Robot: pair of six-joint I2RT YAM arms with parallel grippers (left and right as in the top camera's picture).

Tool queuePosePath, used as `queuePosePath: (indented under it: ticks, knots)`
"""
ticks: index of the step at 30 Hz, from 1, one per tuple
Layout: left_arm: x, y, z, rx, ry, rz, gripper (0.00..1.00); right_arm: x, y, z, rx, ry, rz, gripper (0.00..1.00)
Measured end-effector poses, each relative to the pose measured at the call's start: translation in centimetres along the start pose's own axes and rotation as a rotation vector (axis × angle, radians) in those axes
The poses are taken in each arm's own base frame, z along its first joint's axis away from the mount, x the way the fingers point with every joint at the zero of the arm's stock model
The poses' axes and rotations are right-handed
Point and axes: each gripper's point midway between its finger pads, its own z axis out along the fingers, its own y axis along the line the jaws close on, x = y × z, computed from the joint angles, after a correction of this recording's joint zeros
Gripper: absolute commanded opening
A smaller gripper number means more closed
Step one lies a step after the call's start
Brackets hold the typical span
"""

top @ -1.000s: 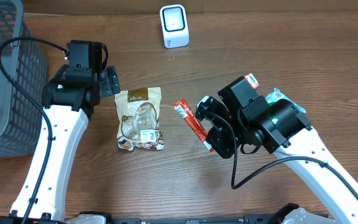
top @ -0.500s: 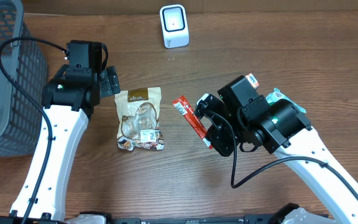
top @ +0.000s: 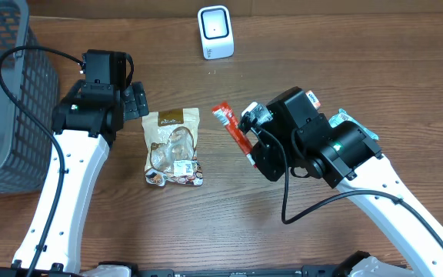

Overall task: Scan the item barcode
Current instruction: 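Hold the red stick in front of the white scanner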

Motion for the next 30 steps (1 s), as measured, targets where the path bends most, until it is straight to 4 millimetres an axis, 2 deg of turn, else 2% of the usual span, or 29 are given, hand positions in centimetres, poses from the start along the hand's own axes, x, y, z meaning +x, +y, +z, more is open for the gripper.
queuePosePath:
  ticks: [3, 6, 12, 16, 18, 21, 30]
  knots:
    - [0.0, 0.0, 0.0, 0.0, 0.0, 0.0, 1.0, -0.3, -1.0, -0.4, 0.058, -0.002, 0.012, 0.03]
    - [0.0, 0.0, 0.0, 0.0, 0.0, 0.0, 1.0, -1.9, -1.9, -1.5, 0.117, -0.029, 0.014, 0.03]
    - [0.0, 0.0, 0.0, 0.0, 0.0, -0.001, 1.0, -7.4, -4.1, -4.8, 0.238, -0.073, 0.015, 0.04]
    - [0.0, 0.0, 0.0, 0.003, 0.0, 0.0, 1.0, -11.3, -6.1, -5.7, 0.339, -0.12, 0.0, 0.03]
    - [0.0, -0.1, 0.0, 0.003, 0.0, 0.0, 1.0, -12.9, -7.5, -5.4, 0.407, -0.143, -0.017, 0.04]
    - [0.0, 0.0, 0.0, 0.003, 0.0, 0.0, 1.0, -14.1, -9.6, -4.5, 0.509, -0.144, -0.045, 0.04]
    - [0.0, -0.1, 0.0, 0.003, 0.001, 0.0, 1.0, -17.4, -14.4, 0.0, 0.728, -0.13, -0.133, 0.03]
